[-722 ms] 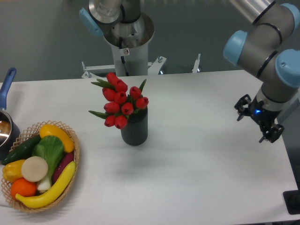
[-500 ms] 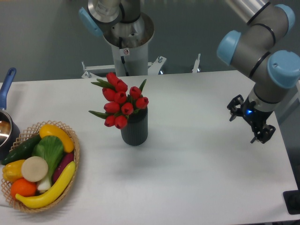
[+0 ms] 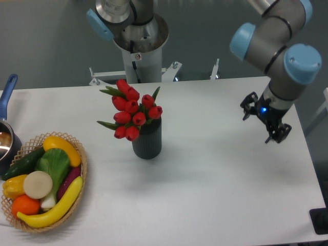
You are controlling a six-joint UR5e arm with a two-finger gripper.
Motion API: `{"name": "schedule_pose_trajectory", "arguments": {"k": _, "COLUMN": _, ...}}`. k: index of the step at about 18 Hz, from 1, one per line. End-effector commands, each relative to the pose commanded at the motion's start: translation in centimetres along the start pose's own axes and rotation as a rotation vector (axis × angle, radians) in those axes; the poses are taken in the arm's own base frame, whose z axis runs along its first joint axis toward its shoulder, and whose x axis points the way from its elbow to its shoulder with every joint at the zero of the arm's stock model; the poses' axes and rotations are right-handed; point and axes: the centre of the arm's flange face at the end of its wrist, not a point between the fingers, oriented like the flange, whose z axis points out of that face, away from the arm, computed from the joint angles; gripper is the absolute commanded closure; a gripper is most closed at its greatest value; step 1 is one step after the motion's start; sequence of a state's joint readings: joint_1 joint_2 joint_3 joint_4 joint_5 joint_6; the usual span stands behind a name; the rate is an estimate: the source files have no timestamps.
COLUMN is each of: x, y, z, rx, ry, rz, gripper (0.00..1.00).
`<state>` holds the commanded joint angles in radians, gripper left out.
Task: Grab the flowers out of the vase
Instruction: 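Move the open gripper toward the red tulips in the grey vase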
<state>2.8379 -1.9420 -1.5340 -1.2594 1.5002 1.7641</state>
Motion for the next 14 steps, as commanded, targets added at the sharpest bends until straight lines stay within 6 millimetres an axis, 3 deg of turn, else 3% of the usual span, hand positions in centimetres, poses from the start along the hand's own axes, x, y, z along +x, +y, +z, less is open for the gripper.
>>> {"name": "schedule_pose_trajectory", "arguments": {"k": 3, "x": 0.1, "y": -1.5, "z": 0.0, "rx": 0.0, "ry": 0.0, "rz": 0.02, "gripper": 0.0}}
{"name": "schedule_pose_trajectory", "arguments": {"k": 5, "x": 0.5, "y": -2.7, "z": -1.6, "rx": 0.005, "ry": -0.03, "rz": 0.028, "gripper": 0.0}}
{"name": "schedule_pose_trajectory", "arguments": {"k": 8, "x": 0.9, "y": -3.8, "z": -2.4, "rx": 0.098, "ry": -0.056, "rz": 0.031, "gripper": 0.0}}
{"name": "schedule_pose_trajectory", "arguments": {"k": 14, "x": 2.1, "y": -3.5, "z": -1.7, "rx": 0.146, "ry": -0.045, "rz": 0.017, "gripper": 0.0}}
